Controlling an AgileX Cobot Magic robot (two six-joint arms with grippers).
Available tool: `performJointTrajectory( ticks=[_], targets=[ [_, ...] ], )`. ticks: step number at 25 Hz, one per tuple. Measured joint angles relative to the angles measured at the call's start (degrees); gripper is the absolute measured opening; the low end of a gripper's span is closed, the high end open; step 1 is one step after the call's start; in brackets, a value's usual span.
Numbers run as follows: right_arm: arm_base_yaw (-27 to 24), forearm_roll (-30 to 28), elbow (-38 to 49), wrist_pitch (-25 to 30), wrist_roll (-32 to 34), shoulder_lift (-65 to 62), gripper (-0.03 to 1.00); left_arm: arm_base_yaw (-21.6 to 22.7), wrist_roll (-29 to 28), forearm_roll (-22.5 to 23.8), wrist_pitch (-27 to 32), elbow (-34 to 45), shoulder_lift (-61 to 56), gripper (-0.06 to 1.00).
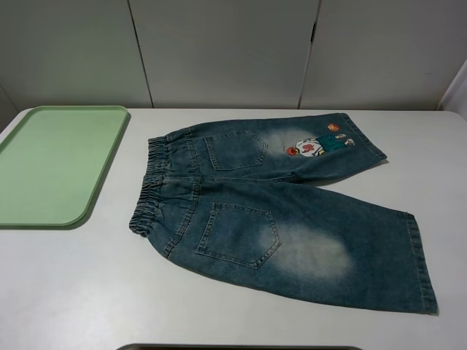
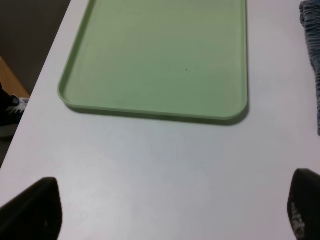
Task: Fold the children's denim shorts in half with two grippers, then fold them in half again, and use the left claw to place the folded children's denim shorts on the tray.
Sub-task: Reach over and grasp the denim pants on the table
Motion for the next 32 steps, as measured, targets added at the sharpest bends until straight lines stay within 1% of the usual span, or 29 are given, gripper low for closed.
performJointTrajectory(
  ticks=[32],
  targets=[
    [0.0,0.0,0.0,0.0,0.0,0.0,0.69,0.0,0.0,0.0,0.0,0.0,0.0,0.89]
  ],
)
